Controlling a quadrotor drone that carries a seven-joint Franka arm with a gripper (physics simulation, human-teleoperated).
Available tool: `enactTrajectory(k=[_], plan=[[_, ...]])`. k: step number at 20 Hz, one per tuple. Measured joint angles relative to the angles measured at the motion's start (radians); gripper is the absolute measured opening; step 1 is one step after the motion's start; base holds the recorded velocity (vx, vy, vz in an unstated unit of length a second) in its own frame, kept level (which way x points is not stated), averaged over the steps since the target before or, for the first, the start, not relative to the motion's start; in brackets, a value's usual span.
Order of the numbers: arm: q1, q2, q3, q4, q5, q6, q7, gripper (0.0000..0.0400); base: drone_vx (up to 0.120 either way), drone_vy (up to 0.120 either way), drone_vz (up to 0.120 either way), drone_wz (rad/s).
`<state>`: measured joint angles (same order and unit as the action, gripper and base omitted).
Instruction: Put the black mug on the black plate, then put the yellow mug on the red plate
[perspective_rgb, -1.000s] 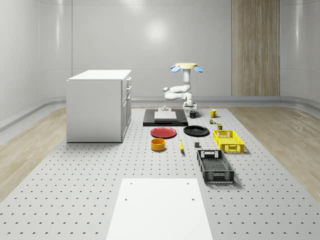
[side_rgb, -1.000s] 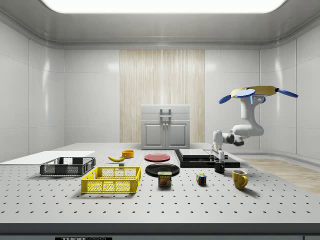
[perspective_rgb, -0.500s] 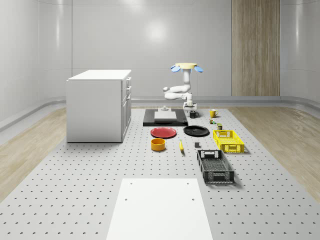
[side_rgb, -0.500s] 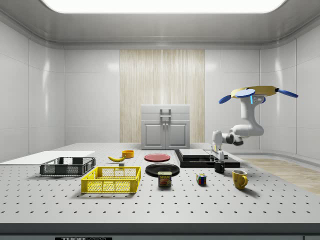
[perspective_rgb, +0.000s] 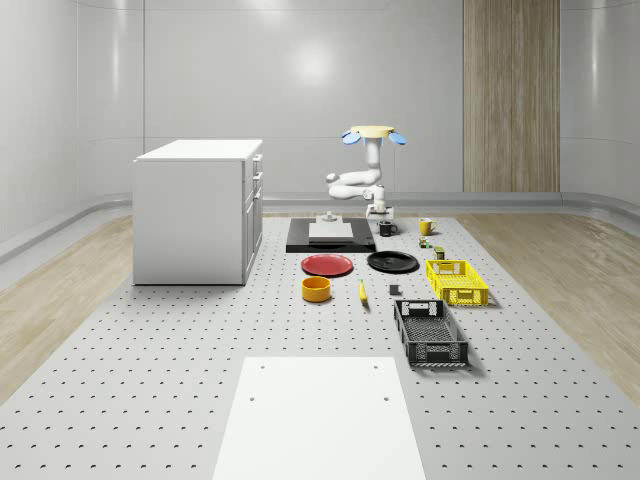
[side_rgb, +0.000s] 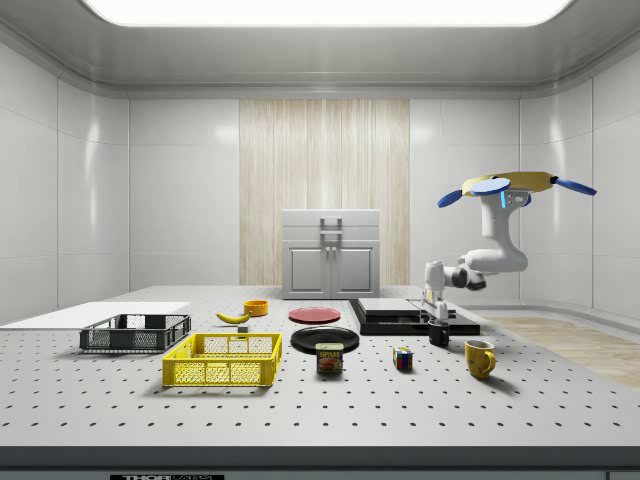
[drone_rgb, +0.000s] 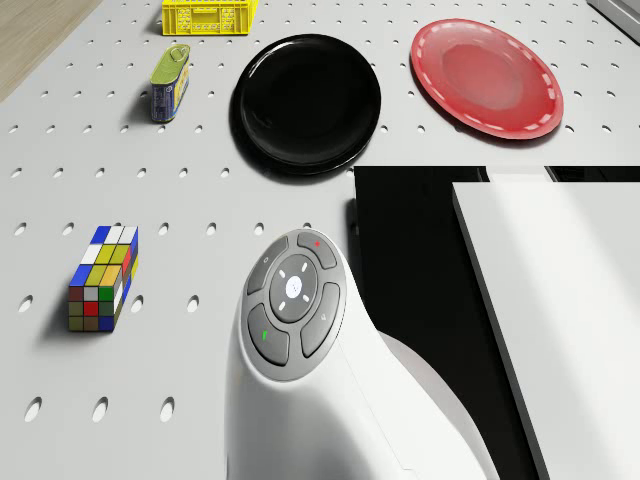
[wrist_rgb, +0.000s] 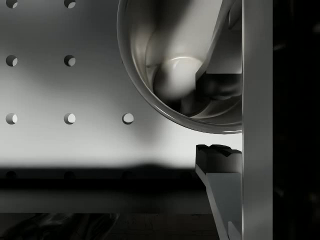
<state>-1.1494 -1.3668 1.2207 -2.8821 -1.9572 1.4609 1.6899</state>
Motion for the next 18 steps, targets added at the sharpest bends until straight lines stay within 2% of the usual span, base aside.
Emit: enactTrajectory(k=[9,13,18], plan=[[-0.006,-0.014,0.006,0.001,0.009,0.012,0.005,0.0112,0.000,0.000,0.000,0.000],[-0.008,-0.015,0.045,-0.007,0.047,0.001,0.011,0.0111,0.000,0.000,0.000,0.000],[-0.013,-0.016,0.107,-0.017,0.108,-0.015,0.021,0.0110,0.000,0.000,0.120,0.000]])
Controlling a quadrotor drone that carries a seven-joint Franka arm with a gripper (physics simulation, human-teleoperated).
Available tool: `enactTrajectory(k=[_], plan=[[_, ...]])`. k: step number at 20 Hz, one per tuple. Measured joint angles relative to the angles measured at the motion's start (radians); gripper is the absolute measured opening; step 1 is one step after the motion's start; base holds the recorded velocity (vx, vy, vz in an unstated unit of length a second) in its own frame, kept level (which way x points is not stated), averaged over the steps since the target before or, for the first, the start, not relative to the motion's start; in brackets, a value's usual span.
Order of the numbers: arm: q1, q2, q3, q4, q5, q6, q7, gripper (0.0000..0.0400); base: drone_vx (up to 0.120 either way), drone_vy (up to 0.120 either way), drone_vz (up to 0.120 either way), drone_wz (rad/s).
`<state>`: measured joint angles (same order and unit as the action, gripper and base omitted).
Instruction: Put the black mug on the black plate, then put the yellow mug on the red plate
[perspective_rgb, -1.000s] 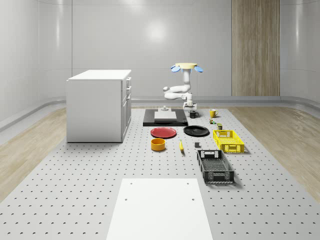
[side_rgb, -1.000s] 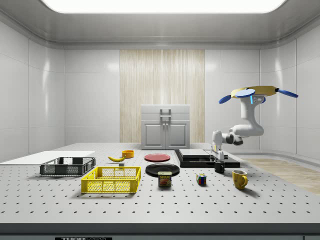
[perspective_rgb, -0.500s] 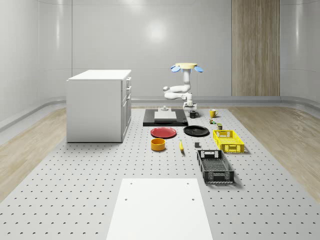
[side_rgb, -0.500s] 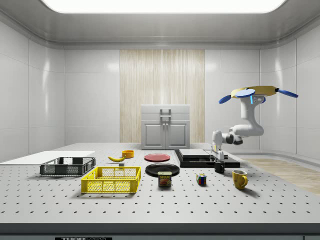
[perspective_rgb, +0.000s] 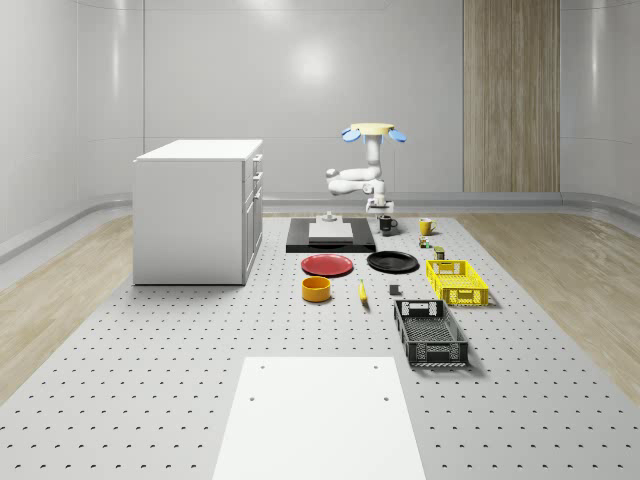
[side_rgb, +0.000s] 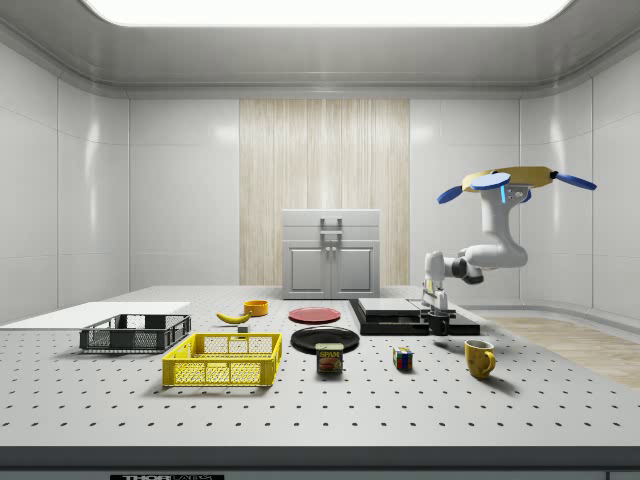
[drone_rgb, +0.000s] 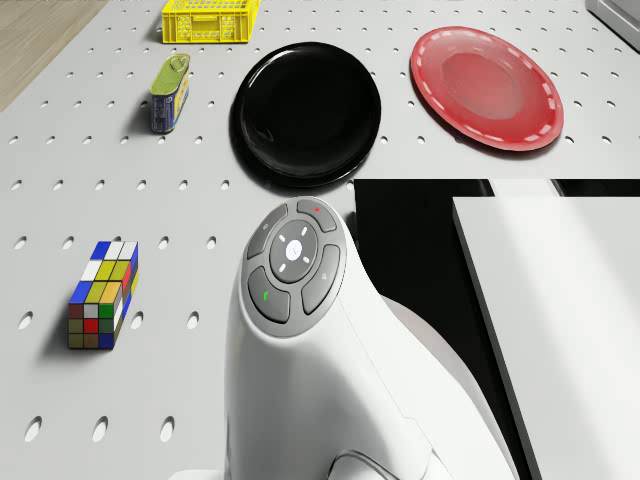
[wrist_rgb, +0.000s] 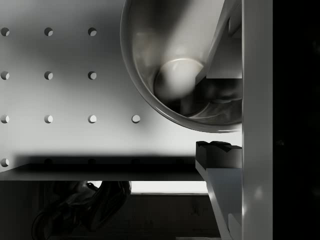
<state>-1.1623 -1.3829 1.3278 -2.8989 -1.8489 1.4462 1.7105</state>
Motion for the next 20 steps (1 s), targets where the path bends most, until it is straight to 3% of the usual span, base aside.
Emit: enactTrajectory(k=[3,9,20], plan=[[-0.003,-0.005,0.021,-0.002,0.021,-0.001,0.004,0.0110,0.027,0.000,0.120,0.000],[-0.008,-0.018,0.040,-0.003,0.043,0.007,0.009,0.0110,0.120,0.000,0.113,0.000],[-0.014,-0.044,0.050,-0.002,0.059,0.031,0.015,0.0110,0.120,0.000,0.000,0.000]])
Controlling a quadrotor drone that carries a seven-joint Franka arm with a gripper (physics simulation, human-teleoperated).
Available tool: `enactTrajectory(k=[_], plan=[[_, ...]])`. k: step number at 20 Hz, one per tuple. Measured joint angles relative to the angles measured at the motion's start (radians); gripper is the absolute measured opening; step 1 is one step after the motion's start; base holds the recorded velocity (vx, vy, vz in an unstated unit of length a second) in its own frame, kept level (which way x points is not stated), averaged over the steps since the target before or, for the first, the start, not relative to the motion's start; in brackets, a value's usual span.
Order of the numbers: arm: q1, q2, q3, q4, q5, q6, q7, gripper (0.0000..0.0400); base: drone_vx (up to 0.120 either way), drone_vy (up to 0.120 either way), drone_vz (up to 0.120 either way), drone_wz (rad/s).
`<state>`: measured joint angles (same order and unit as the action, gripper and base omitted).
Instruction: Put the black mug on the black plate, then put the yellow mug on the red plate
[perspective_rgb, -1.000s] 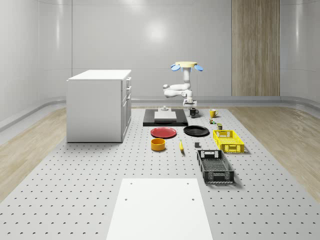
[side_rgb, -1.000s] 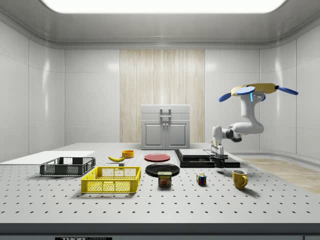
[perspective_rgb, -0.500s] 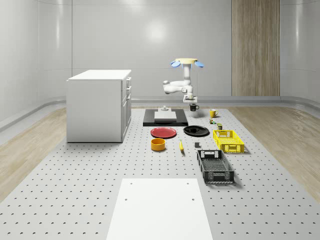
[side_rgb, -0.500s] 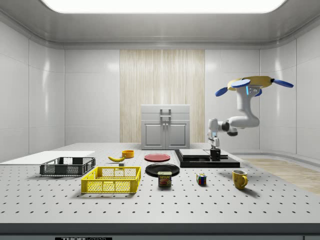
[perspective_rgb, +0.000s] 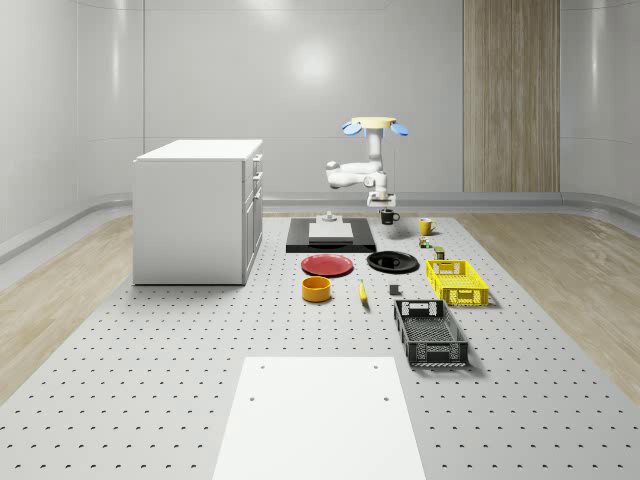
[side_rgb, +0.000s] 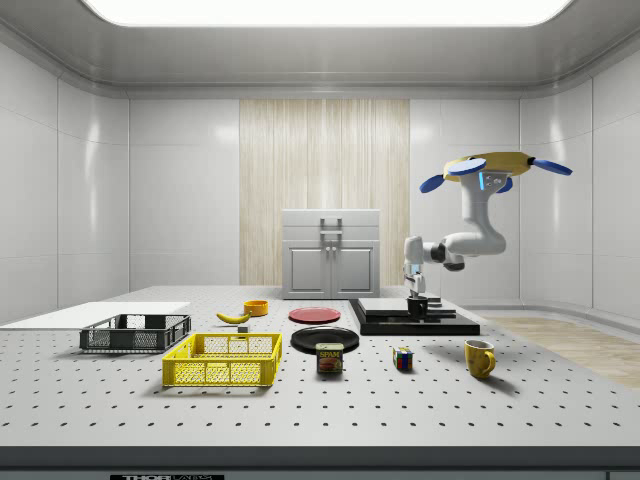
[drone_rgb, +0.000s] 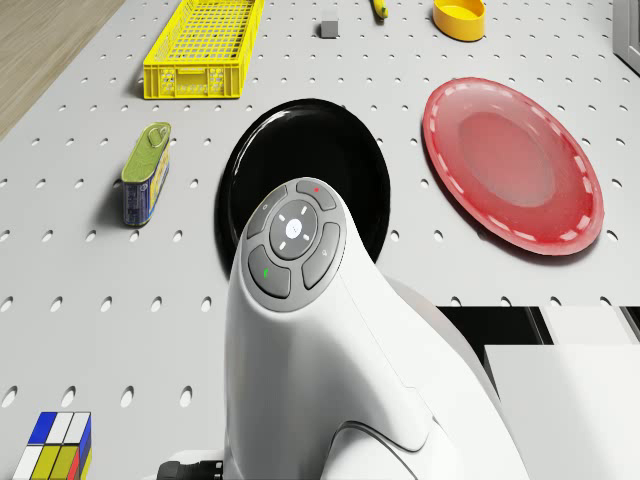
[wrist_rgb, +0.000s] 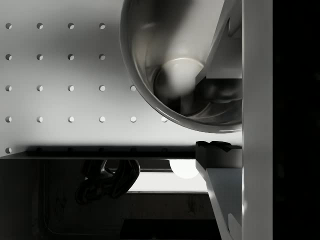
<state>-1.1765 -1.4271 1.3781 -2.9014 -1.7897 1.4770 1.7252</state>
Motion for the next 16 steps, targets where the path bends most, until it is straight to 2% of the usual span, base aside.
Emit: enactTrajectory(k=[16], plan=[[-0.007,-0.034,0.007,0.001,0.014,0.032,0.006,0.0110,0.120,-0.002,0.000,0.000]])
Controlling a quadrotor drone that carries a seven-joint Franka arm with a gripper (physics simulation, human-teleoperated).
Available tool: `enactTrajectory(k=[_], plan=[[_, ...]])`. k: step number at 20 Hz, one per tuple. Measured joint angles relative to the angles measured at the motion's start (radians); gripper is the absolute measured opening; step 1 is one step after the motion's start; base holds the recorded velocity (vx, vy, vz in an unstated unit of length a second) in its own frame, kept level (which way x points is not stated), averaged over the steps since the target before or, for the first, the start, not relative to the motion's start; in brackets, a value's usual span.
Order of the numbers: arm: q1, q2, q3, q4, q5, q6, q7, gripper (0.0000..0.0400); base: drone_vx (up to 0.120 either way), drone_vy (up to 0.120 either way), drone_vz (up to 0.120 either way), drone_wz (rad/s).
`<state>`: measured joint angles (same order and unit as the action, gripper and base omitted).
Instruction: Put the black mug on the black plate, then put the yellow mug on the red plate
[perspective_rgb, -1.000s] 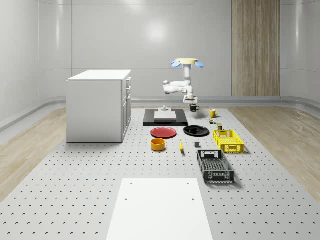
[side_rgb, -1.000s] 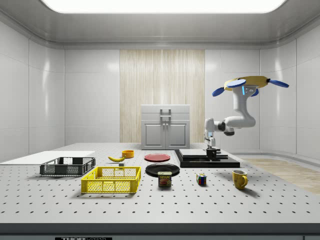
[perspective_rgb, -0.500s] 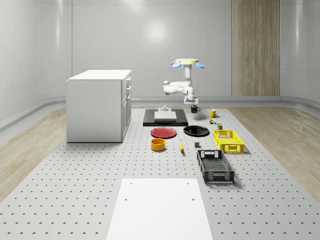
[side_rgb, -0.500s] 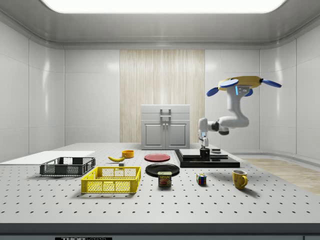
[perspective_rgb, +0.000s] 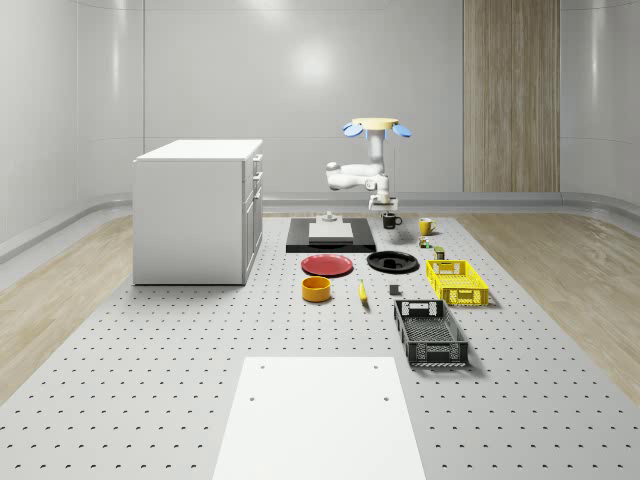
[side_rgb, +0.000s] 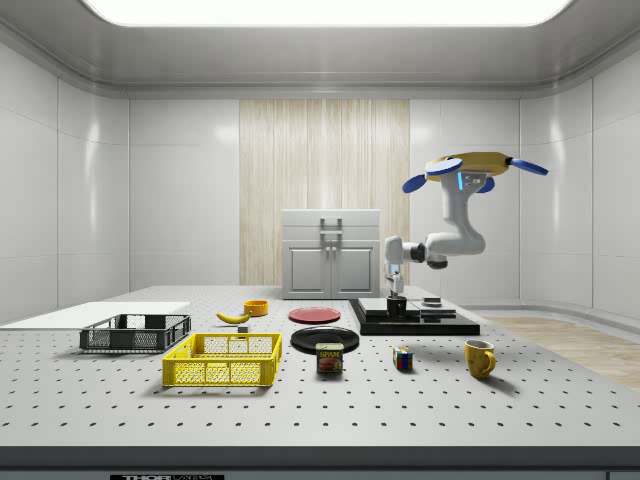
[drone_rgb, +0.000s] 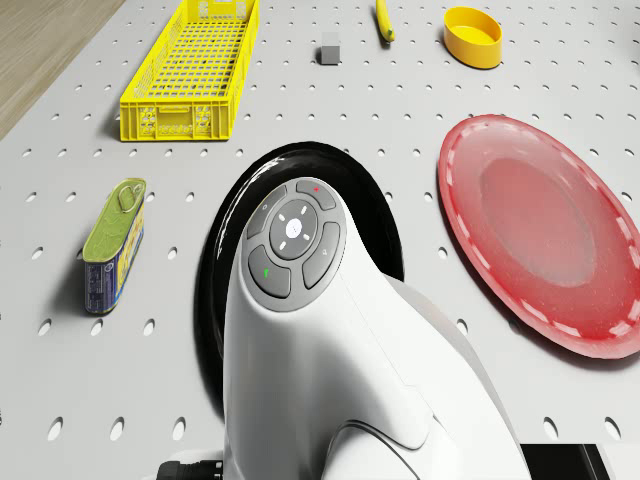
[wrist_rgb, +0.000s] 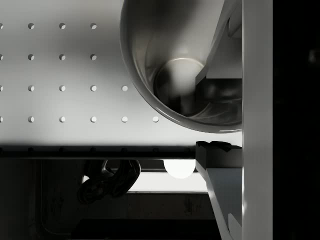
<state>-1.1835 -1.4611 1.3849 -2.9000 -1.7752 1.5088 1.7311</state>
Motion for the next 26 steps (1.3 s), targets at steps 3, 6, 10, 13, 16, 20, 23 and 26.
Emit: enactTrajectory(k=[3,6,10,13,16,20,23,26], plan=[[-0.001,-0.006,0.001,0.000,0.002,0.005,0.001,0.0110,0.120,-0.067,0.000,0.000],[-0.002,-0.011,0.002,0.000,0.005,0.010,0.002,0.0110,0.120,0.000,0.000,0.000],[-0.004,-0.018,0.003,0.001,0.007,0.017,0.003,0.0110,0.120,0.000,0.000,0.000],[-0.005,-0.023,0.004,0.001,0.009,0.022,0.004,0.0110,0.120,0.000,0.000,0.000],[-0.005,-0.028,0.005,0.001,0.011,0.026,0.005,0.0110,0.120,0.000,0.000,0.000],[-0.007,-0.034,0.006,0.001,0.014,0.032,0.005,0.0110,0.120,0.000,0.000,0.000],[-0.008,-0.038,0.007,0.002,0.016,0.036,0.006,0.0110,0.120,0.000,0.000,0.000],[-0.008,-0.042,0.007,0.002,0.017,0.040,0.007,0.0110,0.120,0.000,0.000,0.000]])
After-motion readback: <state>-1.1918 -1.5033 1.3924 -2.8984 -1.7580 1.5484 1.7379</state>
